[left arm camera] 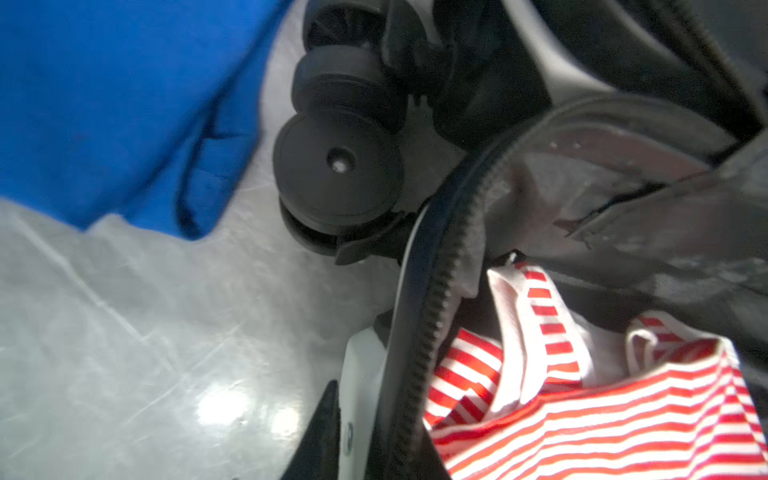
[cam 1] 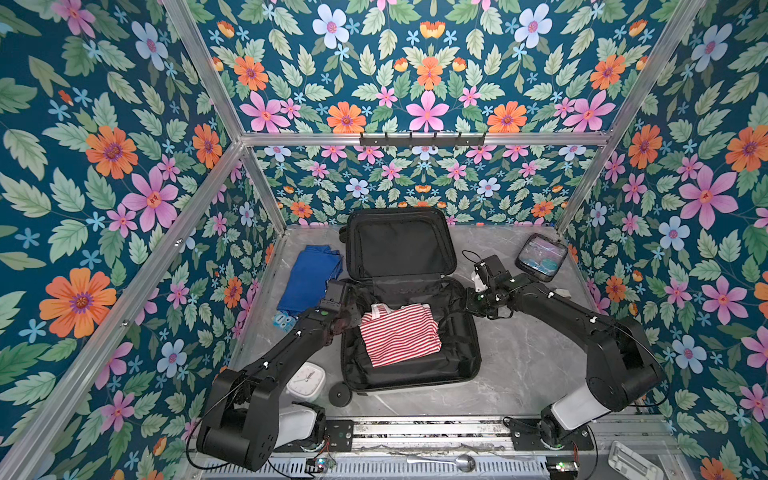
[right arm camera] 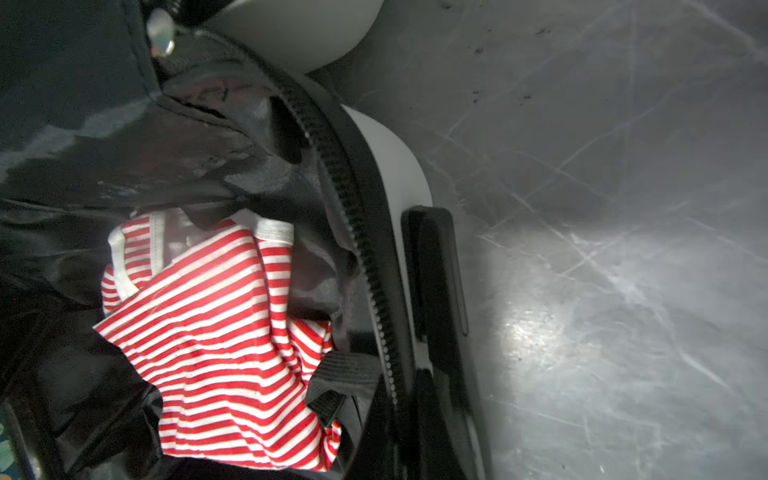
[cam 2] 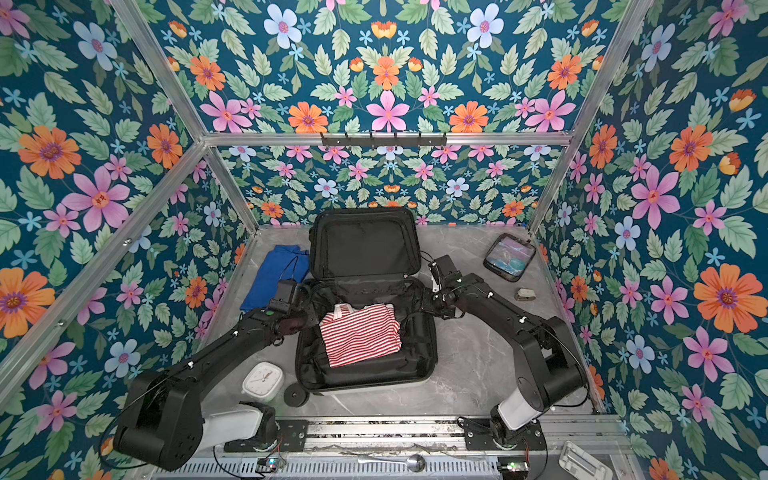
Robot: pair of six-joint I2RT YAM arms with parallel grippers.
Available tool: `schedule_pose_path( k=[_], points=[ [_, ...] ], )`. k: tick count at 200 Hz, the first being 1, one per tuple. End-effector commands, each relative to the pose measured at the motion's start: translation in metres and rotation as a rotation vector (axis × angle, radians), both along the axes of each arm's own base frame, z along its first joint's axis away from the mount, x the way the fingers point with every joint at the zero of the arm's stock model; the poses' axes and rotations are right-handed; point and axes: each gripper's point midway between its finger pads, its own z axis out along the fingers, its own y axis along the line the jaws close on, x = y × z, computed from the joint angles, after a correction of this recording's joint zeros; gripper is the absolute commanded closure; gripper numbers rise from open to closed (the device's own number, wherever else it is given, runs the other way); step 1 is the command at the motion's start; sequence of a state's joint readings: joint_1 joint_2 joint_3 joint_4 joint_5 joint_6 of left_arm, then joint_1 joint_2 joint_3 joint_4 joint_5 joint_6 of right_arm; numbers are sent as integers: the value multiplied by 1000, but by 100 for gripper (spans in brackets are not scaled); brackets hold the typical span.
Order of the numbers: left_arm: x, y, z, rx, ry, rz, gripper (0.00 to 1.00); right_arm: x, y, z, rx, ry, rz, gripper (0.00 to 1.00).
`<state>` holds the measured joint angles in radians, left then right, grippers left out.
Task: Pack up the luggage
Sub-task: 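Open both grippers to release the shirt into the suitcase and withdraw, then move left gripper to the blue cloth while right gripper draws back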
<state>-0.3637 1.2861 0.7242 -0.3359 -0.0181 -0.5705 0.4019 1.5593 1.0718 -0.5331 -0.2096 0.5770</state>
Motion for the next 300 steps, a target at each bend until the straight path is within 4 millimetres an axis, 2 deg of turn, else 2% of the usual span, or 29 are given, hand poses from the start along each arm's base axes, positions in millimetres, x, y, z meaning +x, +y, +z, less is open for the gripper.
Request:
schedule_pose_path(
  k=[1, 66, 116, 138, 158, 169, 193, 209, 223, 239, 274, 300],
  points=[
    [2, -22, 0, -39, -4, -52, 79, -7, -29, -8, -48, 45, -93, 100],
    [7, -90, -9, -64, 10, -172, 81, -18, -83, -9, -32, 54, -198, 100],
    [10, -130, -8, -116, 9, -232, 81, -23, -130, -5, -10, 51, -298, 99],
    [9, -147, -9, -120, 14, -266, 81, -20, -140, -1, 1, 35, -320, 97],
    [9, -151, -7, -119, 11, -268, 79, -14, -138, 8, 13, 11, -303, 91],
    [8, -146, -4, -103, 7, -254, 76, -13, -136, 13, 27, 5, -294, 83],
    [7, -123, 11, -41, -23, -209, 60, -14, -134, 29, 41, -26, -291, 53],
    [7, -103, 23, -20, -44, -172, 49, -17, -136, 42, 37, -62, -297, 42],
    [7, -87, 30, -16, -69, -138, 39, -19, -137, 55, 36, -97, -300, 38],
    [9, -69, 34, -16, -81, -97, 37, -22, -138, 68, 34, -122, -304, 34],
    [26, -14, 48, -9, -126, 43, 36, -30, -137, 109, 45, -205, -306, 30],
    [52, 25, 62, 21, -171, 146, 37, -39, -119, 144, 60, -292, -256, 30]
  ],
)
